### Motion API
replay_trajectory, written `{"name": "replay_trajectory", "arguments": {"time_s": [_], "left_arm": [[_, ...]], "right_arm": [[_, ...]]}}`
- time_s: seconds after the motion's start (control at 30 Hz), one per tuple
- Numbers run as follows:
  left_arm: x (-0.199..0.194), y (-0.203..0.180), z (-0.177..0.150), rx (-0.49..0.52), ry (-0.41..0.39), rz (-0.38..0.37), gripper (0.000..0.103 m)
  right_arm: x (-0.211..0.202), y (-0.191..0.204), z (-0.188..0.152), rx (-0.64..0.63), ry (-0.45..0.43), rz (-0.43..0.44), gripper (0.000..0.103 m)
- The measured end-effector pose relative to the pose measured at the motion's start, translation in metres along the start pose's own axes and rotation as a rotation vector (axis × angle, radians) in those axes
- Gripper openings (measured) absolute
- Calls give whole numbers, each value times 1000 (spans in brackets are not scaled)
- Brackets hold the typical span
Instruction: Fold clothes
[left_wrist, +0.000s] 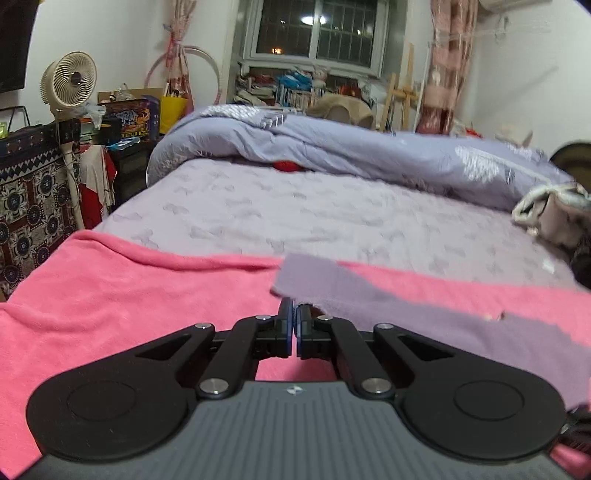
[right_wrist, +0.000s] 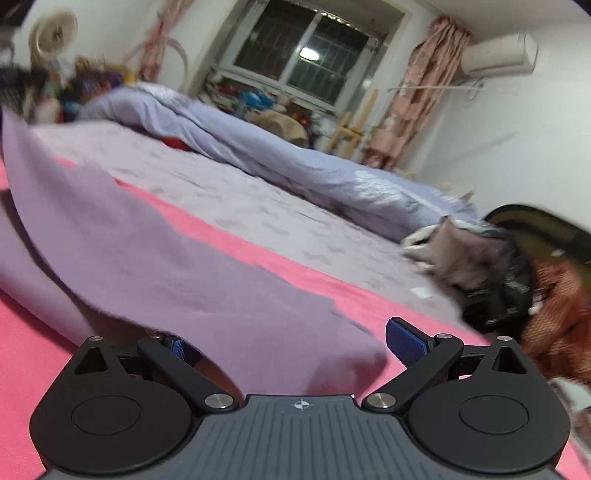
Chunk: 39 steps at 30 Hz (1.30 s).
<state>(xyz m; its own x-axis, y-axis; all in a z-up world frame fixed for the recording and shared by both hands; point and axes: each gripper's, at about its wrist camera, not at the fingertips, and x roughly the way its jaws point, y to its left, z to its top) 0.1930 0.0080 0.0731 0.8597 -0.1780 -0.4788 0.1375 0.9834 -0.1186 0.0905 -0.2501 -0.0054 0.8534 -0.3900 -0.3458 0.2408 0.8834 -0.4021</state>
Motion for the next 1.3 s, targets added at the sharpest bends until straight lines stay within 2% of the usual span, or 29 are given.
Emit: {"name": "replay_trajectory", "arguments": {"time_s": [0.07,0.17,0.23,0.3,0.37,0.43,0.47,0.57,0.63,0.8,1.03,1.3], "left_arm": [[-10,0,7,11,-33,5,0],[-19,0,16,19,-62,0,0],[-21,-2,17,31,-60,6,0],[-21,-3,15,38,-49,13,0],[-22,-2,12,35,-31,6,0],[-25,-4,7,37,-21,2,0],[-28,-5,5,46,-20,9,0],[-44,-8,1,61,-25,23,0],[-60,-6,1,58,-31,14,0],[-120,-1,-8,58,-41,-44,3],[-203,-6,-53,31,8,-71,3],[-254,-10,-101,-54,82,-49,6]], "right_arm": [[-2,1,0,0,-5,-18,100],[4,-3,0,12,39,-33,100],[6,-12,-2,42,71,-30,100],[8,-29,-8,92,113,-21,95],[9,-51,-16,160,170,13,26],[9,-69,-21,232,236,118,18],[3,-71,-20,219,225,126,11],[-18,-74,-8,177,159,136,6],[-34,-86,1,212,131,148,5],[-75,-131,2,270,134,209,5],[-148,-161,-33,226,164,262,5],[-176,-169,-88,265,284,297,5]]}}
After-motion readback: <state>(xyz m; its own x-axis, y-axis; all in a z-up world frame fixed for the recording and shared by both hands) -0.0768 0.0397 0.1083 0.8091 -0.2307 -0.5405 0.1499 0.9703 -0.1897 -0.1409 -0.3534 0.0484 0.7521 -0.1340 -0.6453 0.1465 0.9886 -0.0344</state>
